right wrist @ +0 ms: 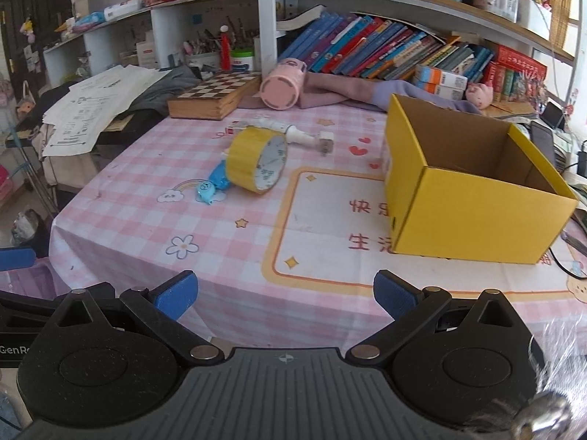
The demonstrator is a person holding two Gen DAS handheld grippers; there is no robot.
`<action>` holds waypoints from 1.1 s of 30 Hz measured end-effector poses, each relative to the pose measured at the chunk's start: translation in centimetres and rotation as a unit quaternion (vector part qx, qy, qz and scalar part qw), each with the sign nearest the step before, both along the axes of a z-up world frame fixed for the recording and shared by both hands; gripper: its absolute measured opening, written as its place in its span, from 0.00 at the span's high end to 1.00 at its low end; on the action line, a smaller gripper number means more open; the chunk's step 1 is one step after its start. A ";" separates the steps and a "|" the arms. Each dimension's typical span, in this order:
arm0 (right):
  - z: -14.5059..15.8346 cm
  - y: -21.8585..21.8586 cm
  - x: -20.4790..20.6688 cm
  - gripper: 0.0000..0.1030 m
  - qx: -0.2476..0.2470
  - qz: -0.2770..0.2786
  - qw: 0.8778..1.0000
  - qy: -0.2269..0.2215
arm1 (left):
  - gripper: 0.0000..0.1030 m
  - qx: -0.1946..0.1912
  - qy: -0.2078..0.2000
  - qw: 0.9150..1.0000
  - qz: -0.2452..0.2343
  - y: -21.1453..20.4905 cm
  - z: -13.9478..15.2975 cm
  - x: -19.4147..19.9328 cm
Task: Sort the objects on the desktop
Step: 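Move both tools toward the yellow tape roll on the table, then grasp the yellow tape roll with the right gripper while the left gripper grasps the light-blue toy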
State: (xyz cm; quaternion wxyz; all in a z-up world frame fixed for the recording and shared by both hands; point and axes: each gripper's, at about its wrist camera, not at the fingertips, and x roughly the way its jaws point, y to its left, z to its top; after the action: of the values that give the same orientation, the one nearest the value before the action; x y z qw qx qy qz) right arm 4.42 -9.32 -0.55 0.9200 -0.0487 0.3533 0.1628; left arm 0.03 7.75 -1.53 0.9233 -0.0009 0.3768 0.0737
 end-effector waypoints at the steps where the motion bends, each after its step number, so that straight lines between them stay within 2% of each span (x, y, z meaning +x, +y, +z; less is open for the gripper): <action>1: 0.0 0.1 0.2 0.00 0.001 0.002 1.000 0.000 | 0.00 0.000 0.000 1.000 0.002 0.1 0.0 0.1; 13: -0.3 1.1 4.7 0.01 0.019 0.019 1.000 -0.002 | 0.00 0.006 -0.016 1.000 -0.021 0.0 -0.1 3.8; 24: -0.3 3.4 10.9 0.02 0.043 0.059 0.997 0.012 | 0.00 0.008 -0.003 1.000 -0.023 0.7 -0.8 8.9; 33: -1.1 6.1 16.3 0.12 0.049 0.056 0.996 0.040 | 0.00 0.013 -0.001 0.999 -0.035 1.4 -0.9 11.8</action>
State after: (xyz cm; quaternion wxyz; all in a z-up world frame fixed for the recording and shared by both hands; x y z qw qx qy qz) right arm 20.70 -3.19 -1.65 0.8959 -0.0171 0.3780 0.2326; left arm 11.83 9.17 -2.44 0.9255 0.0247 0.3751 0.0463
